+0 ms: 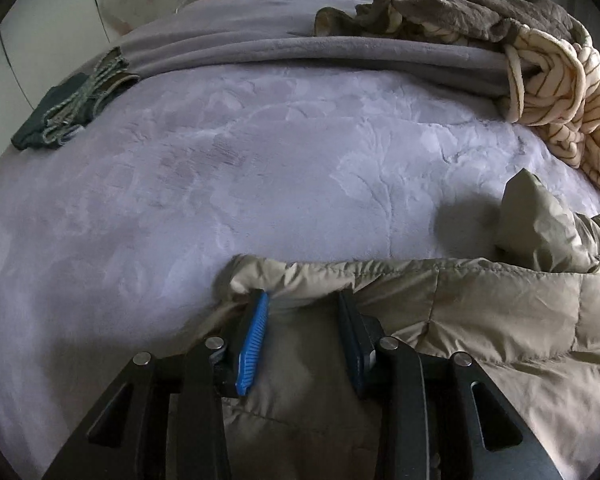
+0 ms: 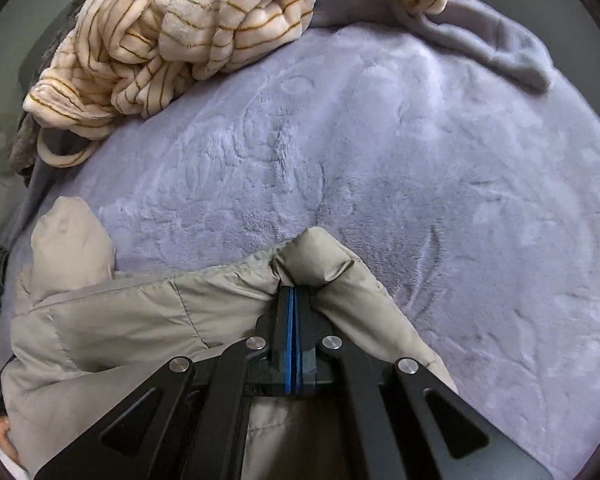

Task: Fold large clothes

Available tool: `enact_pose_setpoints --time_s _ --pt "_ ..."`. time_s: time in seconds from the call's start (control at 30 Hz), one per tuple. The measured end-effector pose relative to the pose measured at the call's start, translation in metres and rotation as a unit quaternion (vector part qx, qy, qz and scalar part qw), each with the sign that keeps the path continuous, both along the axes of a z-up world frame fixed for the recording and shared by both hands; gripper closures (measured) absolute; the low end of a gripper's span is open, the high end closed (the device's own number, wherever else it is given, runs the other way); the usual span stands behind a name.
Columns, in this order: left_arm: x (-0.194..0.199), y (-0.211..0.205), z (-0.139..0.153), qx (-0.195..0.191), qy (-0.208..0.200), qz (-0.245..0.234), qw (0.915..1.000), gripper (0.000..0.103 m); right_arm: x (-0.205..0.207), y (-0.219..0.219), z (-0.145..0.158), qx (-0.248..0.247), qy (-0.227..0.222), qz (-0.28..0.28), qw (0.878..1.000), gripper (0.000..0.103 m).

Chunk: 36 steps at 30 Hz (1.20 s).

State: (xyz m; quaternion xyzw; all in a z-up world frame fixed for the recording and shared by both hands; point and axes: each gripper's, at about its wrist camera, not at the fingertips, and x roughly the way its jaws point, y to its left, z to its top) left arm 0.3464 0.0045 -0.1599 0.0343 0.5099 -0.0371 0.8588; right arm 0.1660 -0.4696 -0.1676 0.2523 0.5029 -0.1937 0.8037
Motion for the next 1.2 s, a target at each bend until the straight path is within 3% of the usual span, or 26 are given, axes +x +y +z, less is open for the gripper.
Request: enact_pose_setpoints --time_s 0.07,0.13,0.17,0.2,0.23,0.33,0.63,0.73,0.87,1.03,1.17,1.2 --pt "-0.009 0.003 0.011 0.010 0.000 -0.003 0.9999 0.064 0.002 0.006 0.011 -0.019 0.010 0.000 1.000 0.095" --pt "-0.020 0.005 0.023 0.021 -0.003 -0.012 0.9997 0.061 -0.003 0.014 0.025 -0.023 0.002 0.008 1.000 0.083" --pt "-0.027 0.006 0.030 0.026 -0.007 -0.018 0.9995 0.045 -0.010 0.016 0.032 -0.022 -0.006 0.009 1.000 0.071" --pt "-0.036 0.008 0.038 0.028 -0.014 -0.022 0.9993 0.037 -0.014 0.019 0.040 -0.020 -0.015 0.009 1.000 0.060" --pt "-0.041 0.010 0.044 0.028 -0.020 -0.022 0.9992 0.030 -0.020 0.022 0.046 -0.018 -0.023 0.009 1.000 0.057" --pt "-0.064 0.020 0.059 0.016 -0.016 -0.028 0.9994 0.030 -0.042 0.035 0.061 0.001 -0.036 0.013 0.999 0.057" --pt "-0.129 0.023 0.066 0.002 0.032 -0.051 0.9982 0.030 -0.112 0.069 0.075 0.058 -0.029 0.003 0.998 0.052" --pt "-0.151 0.021 0.072 -0.002 0.032 -0.048 0.9983 0.000 -0.136 0.082 0.077 0.064 -0.022 0.003 0.998 0.047" --pt "-0.169 0.019 0.083 -0.014 0.036 -0.055 0.9978 0.000 -0.158 0.094 0.077 0.079 -0.015 -0.003 0.997 0.046" --pt "-0.187 0.021 0.087 -0.023 0.048 -0.056 0.9970 0.000 -0.185 0.104 0.072 0.106 -0.008 -0.018 0.994 0.038" --pt "-0.200 0.021 0.083 -0.026 0.057 -0.059 0.9963 0.000 -0.202 0.111 0.063 0.133 -0.011 -0.024 0.991 0.022" --pt "-0.203 0.021 0.081 -0.026 0.060 -0.059 0.9961 0.000 -0.205 0.112 0.060 0.140 -0.012 -0.025 0.990 0.022"
